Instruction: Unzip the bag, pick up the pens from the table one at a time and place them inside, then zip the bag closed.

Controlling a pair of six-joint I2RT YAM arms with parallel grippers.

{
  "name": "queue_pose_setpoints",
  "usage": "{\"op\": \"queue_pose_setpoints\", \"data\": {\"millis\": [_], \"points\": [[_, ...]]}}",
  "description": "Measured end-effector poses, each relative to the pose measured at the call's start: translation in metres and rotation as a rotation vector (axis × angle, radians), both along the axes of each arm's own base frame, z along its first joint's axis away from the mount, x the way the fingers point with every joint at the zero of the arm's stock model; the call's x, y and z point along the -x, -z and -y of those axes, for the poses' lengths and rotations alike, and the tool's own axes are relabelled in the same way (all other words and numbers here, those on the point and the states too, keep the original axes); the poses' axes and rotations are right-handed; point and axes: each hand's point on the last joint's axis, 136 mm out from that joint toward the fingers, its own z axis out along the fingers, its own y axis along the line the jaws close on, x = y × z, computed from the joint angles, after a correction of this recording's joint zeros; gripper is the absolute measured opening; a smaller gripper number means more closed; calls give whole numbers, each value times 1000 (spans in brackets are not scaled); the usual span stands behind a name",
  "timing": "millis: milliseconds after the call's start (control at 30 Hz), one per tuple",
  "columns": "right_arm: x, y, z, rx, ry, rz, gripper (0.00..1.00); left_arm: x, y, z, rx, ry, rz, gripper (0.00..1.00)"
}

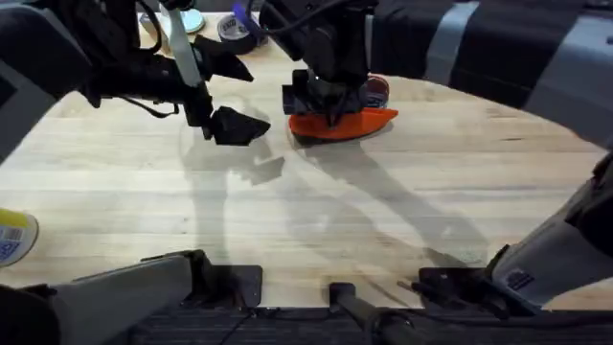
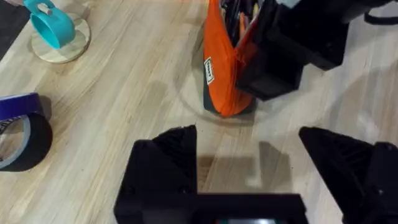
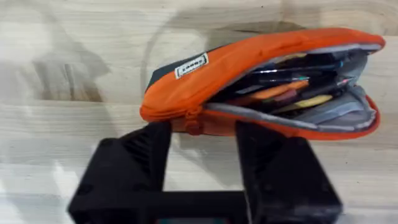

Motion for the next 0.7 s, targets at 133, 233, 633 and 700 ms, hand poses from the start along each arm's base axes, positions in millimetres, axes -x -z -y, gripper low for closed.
{"op": "queue_pose_setpoints", "data": {"millis": [133, 233, 633, 700], "points": [[0, 0, 0, 0, 0, 0, 421, 0, 0, 0, 0, 0, 0, 995], [0, 0, 0, 1, 0, -1, 261, 0, 0, 0, 0, 0, 0, 995], [1, 0, 1, 8, -11, -2, 31, 0, 0, 0, 0, 0, 0, 995], [1, 0, 1, 9, -13, -2, 31, 0, 0, 0, 0, 0, 0, 995]]}}
